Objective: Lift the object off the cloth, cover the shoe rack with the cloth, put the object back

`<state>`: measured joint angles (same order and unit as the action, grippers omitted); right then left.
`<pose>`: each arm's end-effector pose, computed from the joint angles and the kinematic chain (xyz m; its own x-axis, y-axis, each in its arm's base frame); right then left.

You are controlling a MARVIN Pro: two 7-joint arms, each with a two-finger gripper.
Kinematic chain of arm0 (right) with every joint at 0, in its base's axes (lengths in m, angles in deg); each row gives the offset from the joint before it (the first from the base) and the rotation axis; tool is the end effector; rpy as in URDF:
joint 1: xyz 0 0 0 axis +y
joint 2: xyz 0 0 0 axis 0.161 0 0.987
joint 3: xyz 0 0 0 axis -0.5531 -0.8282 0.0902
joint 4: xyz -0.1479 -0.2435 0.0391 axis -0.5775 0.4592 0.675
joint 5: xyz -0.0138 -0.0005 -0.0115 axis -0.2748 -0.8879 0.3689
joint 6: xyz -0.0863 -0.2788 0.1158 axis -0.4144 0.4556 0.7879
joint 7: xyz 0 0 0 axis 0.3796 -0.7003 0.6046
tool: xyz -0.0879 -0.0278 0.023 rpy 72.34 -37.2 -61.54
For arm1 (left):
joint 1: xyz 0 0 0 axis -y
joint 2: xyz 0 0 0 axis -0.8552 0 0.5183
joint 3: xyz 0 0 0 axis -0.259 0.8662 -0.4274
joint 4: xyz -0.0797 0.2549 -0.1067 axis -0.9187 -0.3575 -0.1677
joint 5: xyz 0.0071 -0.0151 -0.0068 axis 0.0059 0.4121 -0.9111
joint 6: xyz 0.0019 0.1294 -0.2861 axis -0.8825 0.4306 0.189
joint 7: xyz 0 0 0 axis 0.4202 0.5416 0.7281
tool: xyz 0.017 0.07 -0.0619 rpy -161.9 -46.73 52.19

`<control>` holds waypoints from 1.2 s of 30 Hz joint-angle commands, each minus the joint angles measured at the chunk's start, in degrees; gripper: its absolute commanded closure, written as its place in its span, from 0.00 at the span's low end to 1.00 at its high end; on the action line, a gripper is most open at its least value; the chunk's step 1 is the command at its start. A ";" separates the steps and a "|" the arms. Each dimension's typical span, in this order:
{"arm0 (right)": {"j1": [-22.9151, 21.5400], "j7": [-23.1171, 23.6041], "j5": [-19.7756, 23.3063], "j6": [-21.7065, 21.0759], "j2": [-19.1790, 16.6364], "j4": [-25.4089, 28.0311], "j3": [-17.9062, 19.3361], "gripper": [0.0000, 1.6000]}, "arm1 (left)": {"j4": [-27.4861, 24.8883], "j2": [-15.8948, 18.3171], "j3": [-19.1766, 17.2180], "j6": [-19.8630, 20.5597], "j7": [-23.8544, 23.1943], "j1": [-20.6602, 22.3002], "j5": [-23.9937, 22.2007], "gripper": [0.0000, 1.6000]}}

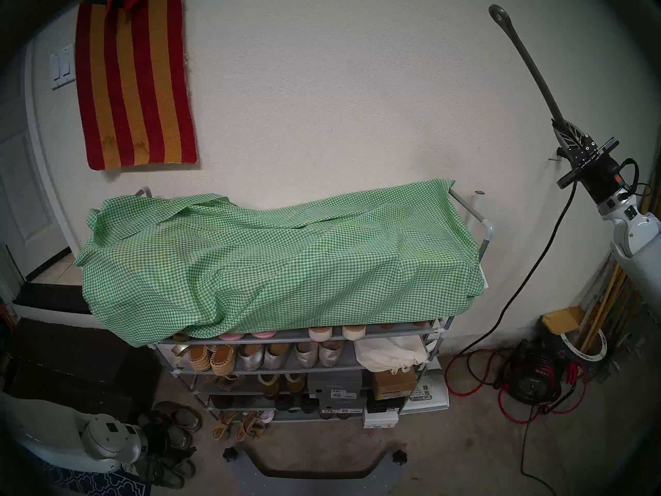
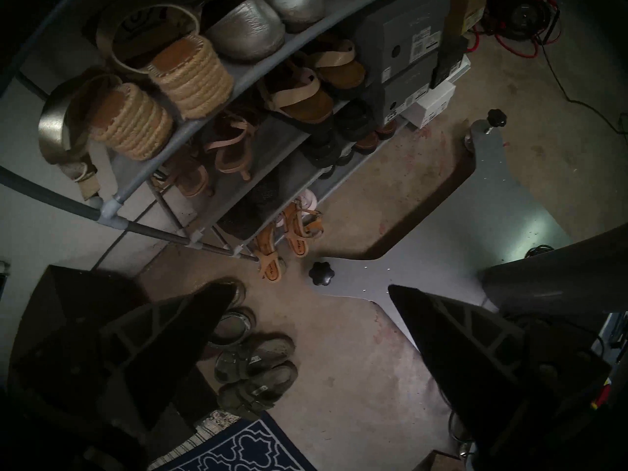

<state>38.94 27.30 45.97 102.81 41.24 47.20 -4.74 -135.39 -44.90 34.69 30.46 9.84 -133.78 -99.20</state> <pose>0.4083 -0.3385 0.0234 -0.6789 0.6363 0.3662 -0.1593 -0.6146 0.7726 0.2100 0.1819 -0.4406 0.6372 -0.6225 0.4544 -0.5807 -0.7754 -0.2481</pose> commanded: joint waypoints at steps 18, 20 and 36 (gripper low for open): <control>2.01 -1.87 0.07 -0.03 -0.95 0.95 0.92 1.00 | 10.86 7.54 -9.31 -5.20 5.28 5.95 3.71 0.00; 2.16 -2.00 0.06 -0.03 -0.97 1.01 1.00 1.00 | 11.50 7.70 -10.09 -5.91 6.21 6.46 3.84 0.00; 3.45 -3.28 0.00 -0.03 -1.06 1.56 1.79 1.00 | 14.40 8.54 -12.19 -12.03 9.85 6.59 6.22 0.00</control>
<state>42.17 24.66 45.98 102.81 40.54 48.70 -3.55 -121.82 -37.00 23.11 20.97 18.49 -126.91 -93.50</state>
